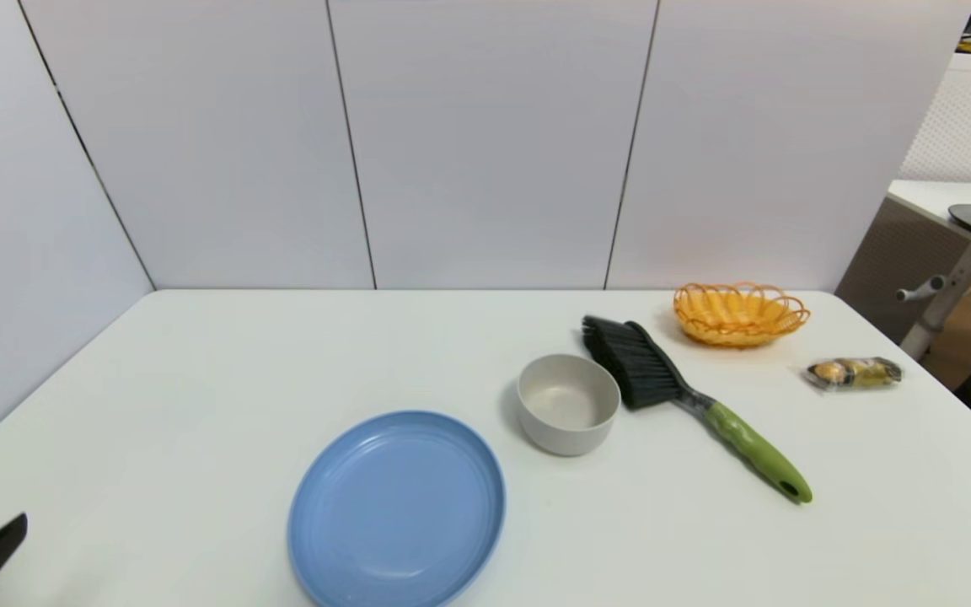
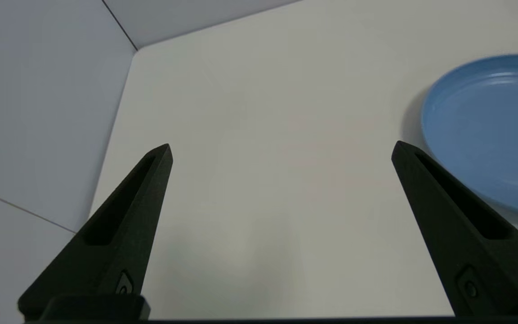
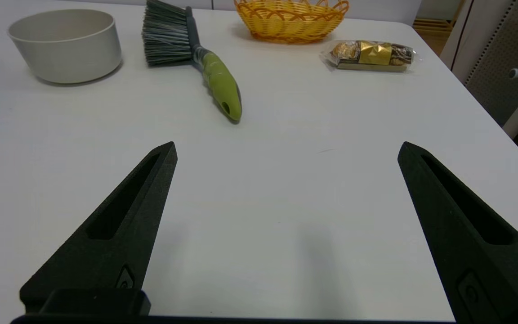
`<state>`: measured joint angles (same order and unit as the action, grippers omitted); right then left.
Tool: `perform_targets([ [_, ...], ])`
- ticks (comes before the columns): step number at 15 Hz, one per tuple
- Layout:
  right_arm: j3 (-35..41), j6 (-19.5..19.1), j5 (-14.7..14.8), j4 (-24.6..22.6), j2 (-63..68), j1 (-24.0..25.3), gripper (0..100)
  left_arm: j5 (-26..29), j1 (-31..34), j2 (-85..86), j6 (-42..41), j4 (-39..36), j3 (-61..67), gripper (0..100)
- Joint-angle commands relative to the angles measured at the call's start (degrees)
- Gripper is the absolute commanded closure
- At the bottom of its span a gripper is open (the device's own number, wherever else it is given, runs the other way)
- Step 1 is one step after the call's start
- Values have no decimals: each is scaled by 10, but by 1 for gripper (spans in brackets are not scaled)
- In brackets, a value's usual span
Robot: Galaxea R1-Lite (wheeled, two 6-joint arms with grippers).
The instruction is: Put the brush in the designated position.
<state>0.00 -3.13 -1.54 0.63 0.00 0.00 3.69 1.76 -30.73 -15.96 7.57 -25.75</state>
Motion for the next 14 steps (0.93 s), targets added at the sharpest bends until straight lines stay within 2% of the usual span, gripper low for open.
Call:
perform_targets([
  [1, 1, 0, 0, 0, 1, 0, 0, -15, 0, 180, 40, -2, 151, 0],
  [5, 1, 0, 0, 0, 1, 0, 0, -23, -15, 267, 84, -22, 228, 0],
  [8, 1, 0, 0, 0, 1, 0, 0, -29, -15, 306, 133, -81, 257, 0],
  [14, 1, 0, 0, 0, 1, 0, 0, -33, -15, 307, 156, -81, 257, 0],
])
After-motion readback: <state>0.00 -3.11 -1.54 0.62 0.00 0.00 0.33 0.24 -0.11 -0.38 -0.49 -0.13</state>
